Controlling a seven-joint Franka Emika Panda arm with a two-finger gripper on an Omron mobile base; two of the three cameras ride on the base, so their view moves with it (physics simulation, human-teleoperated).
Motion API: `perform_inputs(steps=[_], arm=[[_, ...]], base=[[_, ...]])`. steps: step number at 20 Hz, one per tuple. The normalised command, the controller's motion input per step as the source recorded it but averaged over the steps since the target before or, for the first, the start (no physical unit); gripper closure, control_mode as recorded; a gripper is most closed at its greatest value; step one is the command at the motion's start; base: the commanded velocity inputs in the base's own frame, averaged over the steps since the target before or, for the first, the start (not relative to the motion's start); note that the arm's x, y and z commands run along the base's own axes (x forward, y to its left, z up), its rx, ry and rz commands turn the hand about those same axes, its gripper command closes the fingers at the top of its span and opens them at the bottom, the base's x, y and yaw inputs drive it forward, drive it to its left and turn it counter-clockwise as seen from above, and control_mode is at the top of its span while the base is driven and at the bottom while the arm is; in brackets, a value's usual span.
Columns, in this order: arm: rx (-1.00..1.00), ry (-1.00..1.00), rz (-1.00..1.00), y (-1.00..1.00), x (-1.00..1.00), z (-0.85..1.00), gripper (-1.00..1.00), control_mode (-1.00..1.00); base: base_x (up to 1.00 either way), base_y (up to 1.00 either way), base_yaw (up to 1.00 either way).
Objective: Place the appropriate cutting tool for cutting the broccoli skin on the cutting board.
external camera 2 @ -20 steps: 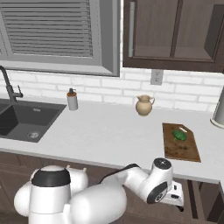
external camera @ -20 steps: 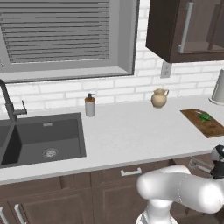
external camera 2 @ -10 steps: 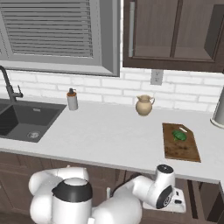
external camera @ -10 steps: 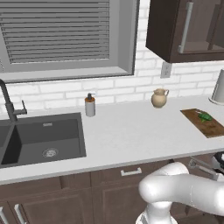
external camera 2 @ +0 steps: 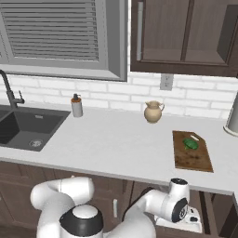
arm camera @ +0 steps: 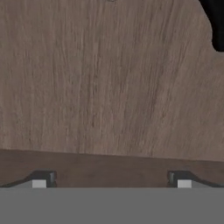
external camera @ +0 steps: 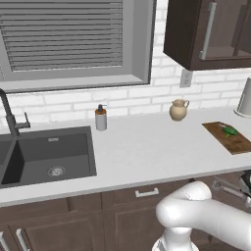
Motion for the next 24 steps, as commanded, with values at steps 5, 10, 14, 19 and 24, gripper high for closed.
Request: perform_inputs(steps=[5,10,14,19,24], arm=[[0.00,0.13,0.05,-0.14,-0.59,-0.02,-1.00,-1.00],[0.00,0.13,0.03,-0.03,-0.66,0.00,-1.00,-1.00],[0.00,0.12,0.02,-0.02,-0.60,0.00,-1.00,-1.00],[0.00,0.09,0.01,-0.02,-0.18,0.33,-1.00,-1.00],[0.03,0.01,0.07,-0.04,0.27,0.50,-1.00,-1.00]], base=[[0.00,0.00,0.00],[0.00,0.00,0.00],[0.00,0.00,0.00],[0.00,0.00,0.00],[0.00,0.00,0.00]])
